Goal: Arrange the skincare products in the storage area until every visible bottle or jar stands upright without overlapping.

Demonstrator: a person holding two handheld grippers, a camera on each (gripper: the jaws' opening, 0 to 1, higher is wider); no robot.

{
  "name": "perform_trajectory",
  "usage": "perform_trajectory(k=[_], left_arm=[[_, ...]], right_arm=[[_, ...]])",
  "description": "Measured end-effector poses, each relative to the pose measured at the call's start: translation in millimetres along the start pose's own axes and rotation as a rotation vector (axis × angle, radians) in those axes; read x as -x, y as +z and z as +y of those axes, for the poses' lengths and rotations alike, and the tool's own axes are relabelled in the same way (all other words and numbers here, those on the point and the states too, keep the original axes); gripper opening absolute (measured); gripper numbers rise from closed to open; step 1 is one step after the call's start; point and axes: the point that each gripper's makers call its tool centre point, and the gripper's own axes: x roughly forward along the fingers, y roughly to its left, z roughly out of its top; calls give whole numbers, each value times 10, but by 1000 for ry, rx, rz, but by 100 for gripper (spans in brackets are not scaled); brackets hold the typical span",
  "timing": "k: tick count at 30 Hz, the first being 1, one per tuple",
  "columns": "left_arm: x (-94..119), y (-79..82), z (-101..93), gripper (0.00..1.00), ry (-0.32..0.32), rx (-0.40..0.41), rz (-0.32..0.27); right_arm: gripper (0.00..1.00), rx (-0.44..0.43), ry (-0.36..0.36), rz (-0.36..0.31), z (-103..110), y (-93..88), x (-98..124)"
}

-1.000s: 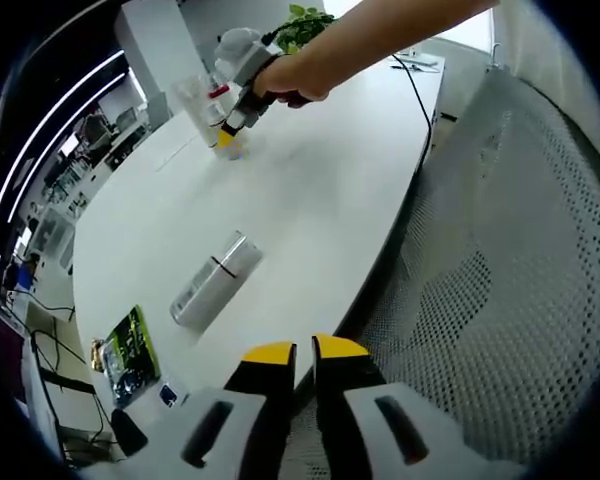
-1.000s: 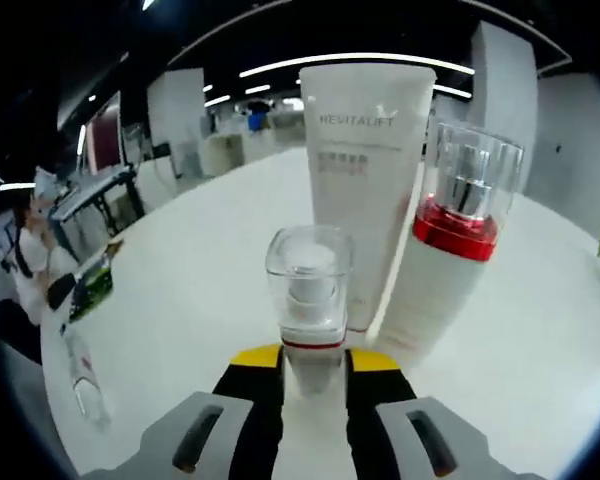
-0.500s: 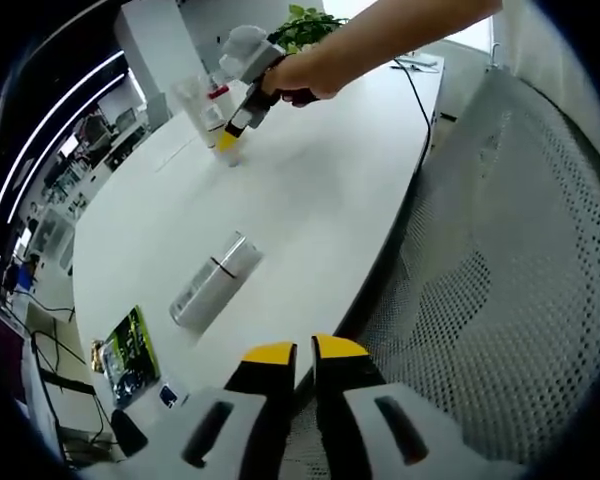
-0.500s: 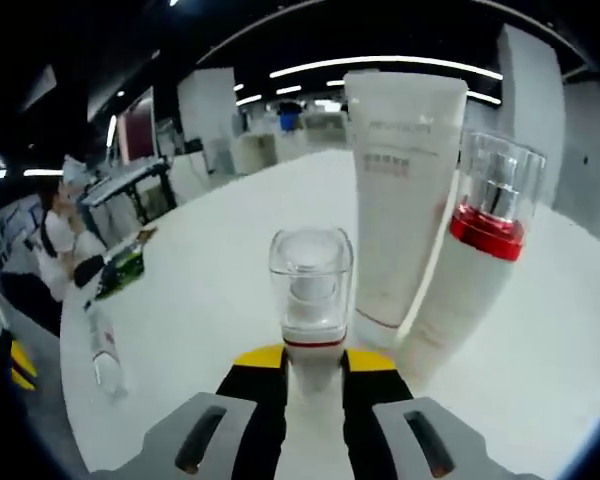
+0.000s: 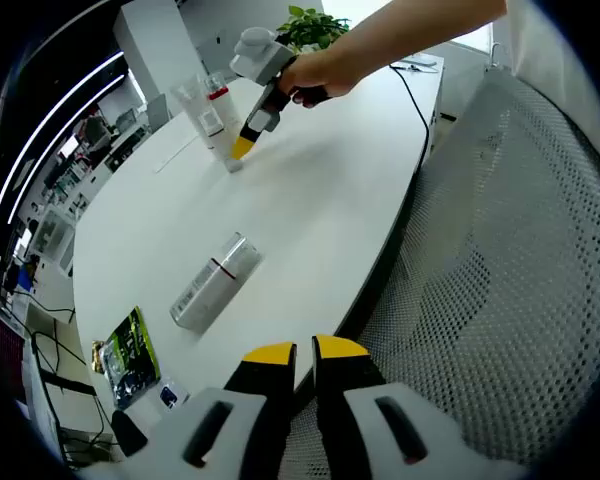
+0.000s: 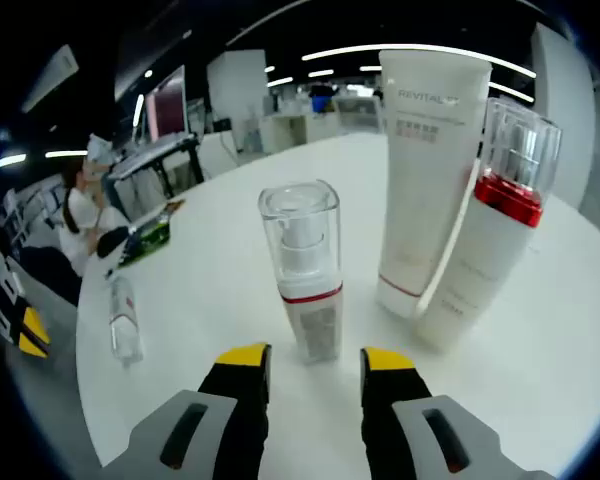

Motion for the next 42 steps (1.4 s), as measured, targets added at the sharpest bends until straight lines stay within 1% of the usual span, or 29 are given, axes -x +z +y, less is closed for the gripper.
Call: perform_trajectory(k=[3, 5, 6, 7, 9, 10, 11, 12, 14, 16, 18, 21, 22, 23, 24, 25, 26, 27, 29, 30, 31, 32, 33, 34, 35, 37, 38, 39, 42], left_arm=[[-2, -1, 2, 3, 1, 1, -1], [0, -4, 2, 3, 1, 2, 1], [0, -4, 1, 4, 1, 1, 2], [0, -5, 2, 4, 2, 0, 2], [2, -6, 9, 4, 3, 7, 1], [4, -5, 15, 4, 5, 9, 0], [6, -1, 21, 4, 6, 13, -4], [8, 0, 24, 5, 6, 15, -6], [19, 8, 50, 6, 11, 39, -16], [29, 75, 57, 7, 1, 94, -56], [54, 135, 99, 9, 1, 154, -99], [93, 244, 140, 13, -18, 235, -164], [114, 274, 161, 15, -23, 273, -182], [127, 301, 183, 17, -24, 289, -201], [142, 327, 198, 18, -28, 308, -218], [166, 365, 228, 20, -29, 340, -245], [181, 389, 243, 22, -32, 355, -262], [202, 419, 256, 24, -38, 382, -282], [224, 446, 270, 28, -42, 398, -300], [249, 502, 272, 29, -48, 404, -334], [274, 539, 264, 31, -53, 402, -356], [282, 544, 263, 33, -55, 400, -359], [285, 550, 259, 35, -57, 402, -362], [287, 569, 245, 38, -68, 404, -371], [296, 594, 229, 40, -78, 406, -380], [326, 648, 184, 46, -110, 406, -408], [354, 701, 141, 48, -147, 420, -433], [372, 731, 103, 49, -181, 431, -442], [447, 811, -10, 47, -295, 486, -464]], right_arm=[[44, -23, -48, -50, -11, 142, -15], [45, -15, -53, -53, 8, 216, -65], [44, -1, -55, -56, 6, 249, -90], [40, 21, -41, -61, 19, 276, -127], [22, 28, -20, -49, 1, 245, -189], [20, 45, 5, -43, 20, 231, -193], [20, 16, 11, -56, 20, 258, -203], [19, 12, 23, -45, 44, 240, -186], [19, 40, 45, -62, 107, 255, -142], [18, 10, 97, -74, 209, 279, -98], [18, 1, 130, -87, 290, 308, -13], [18, -88, 242, -116, 526, 367, 150], [18, -117, 296, -134, 629, 400, 227], [18, -139, 329, -137, 704, 403, 281], [18, -144, 331, -131, 758, 387, 356], [18, -126, 341, -134, 807, 381, 403], [18, -145, 389, -138, 947, 389, 492], [18, -162, 420, -139, 1031, 391, 550], [18, -174, 470, -157, 1189, 415, 682], [18, -185, 509, -176, 1317, 442, 791], [18, -181, 550, -187, 1422, 450, 868], [18, -177, 590, -197, 1548, 451, 959], [18, -178, 614, -198, 1631, 443, 1016], [18, -163, 656, -195, 1764, 419, 1101], [18, -150, 681, -190, 1848, 396, 1153], [18, -112, 733, -192, 2040, 368, 1272], [18, -103, 756, -191, 2108, 356, 1311], [18, -85, 787, -188, 2205, 338, 1370], [19, -45, 841, -166, 2402, 295, 1479]])
